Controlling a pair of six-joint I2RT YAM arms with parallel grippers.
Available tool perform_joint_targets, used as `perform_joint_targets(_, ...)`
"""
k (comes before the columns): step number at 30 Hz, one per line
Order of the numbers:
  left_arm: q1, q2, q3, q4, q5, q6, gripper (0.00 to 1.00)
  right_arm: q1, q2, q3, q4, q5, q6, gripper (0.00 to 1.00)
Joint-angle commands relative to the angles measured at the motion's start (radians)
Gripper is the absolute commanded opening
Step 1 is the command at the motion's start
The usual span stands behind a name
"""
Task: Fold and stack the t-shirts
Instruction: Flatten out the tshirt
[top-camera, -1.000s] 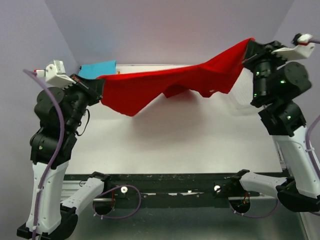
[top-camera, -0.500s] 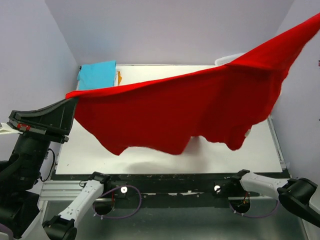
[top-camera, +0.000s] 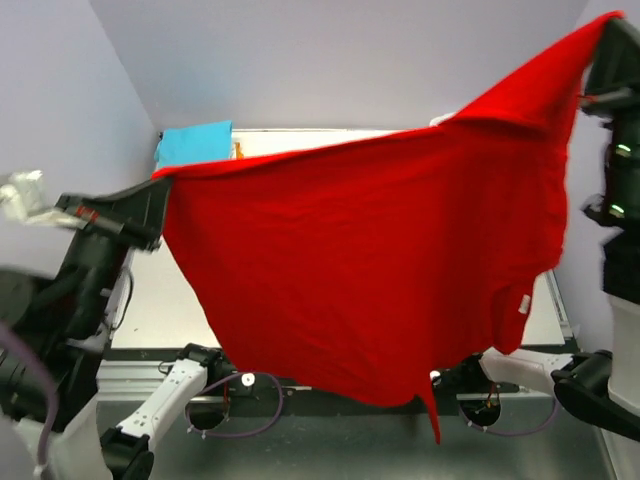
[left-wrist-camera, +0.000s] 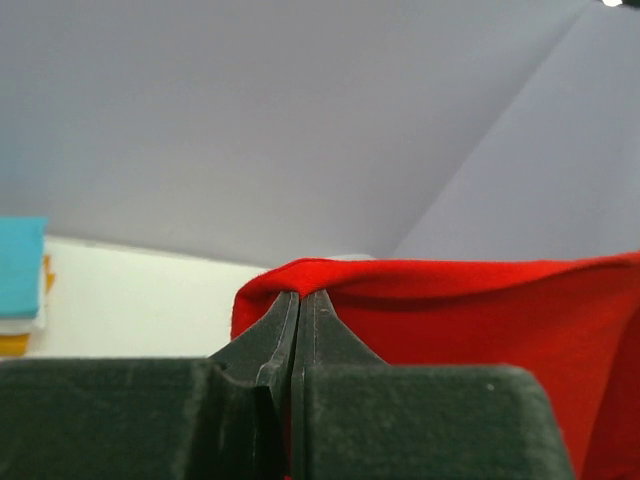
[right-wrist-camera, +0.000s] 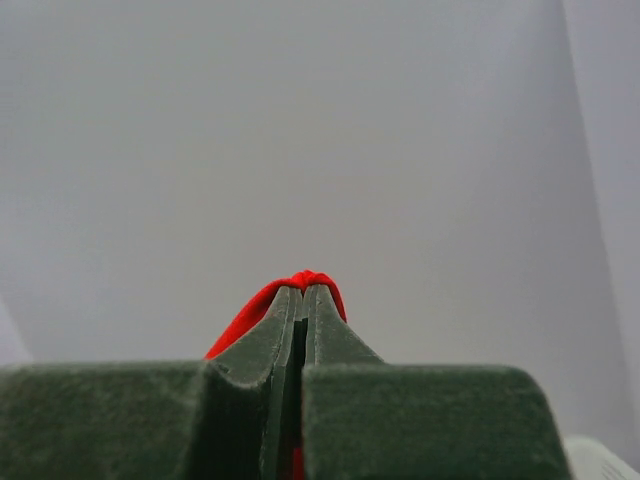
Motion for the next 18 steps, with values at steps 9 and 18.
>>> perform_joint_targets(9,0.121,0.642,-0.385,0.275,-0.272,0.012,0.0,-0.04,0.305,-0.693,0.415,0.502,-0.08,0.01)
perform_joint_targets(18,0.191,1.303,0.086,0.05,-0.103,0.018,0.0,-0.113,0.756,-0.608,0.354,0.285,0.119,0.01)
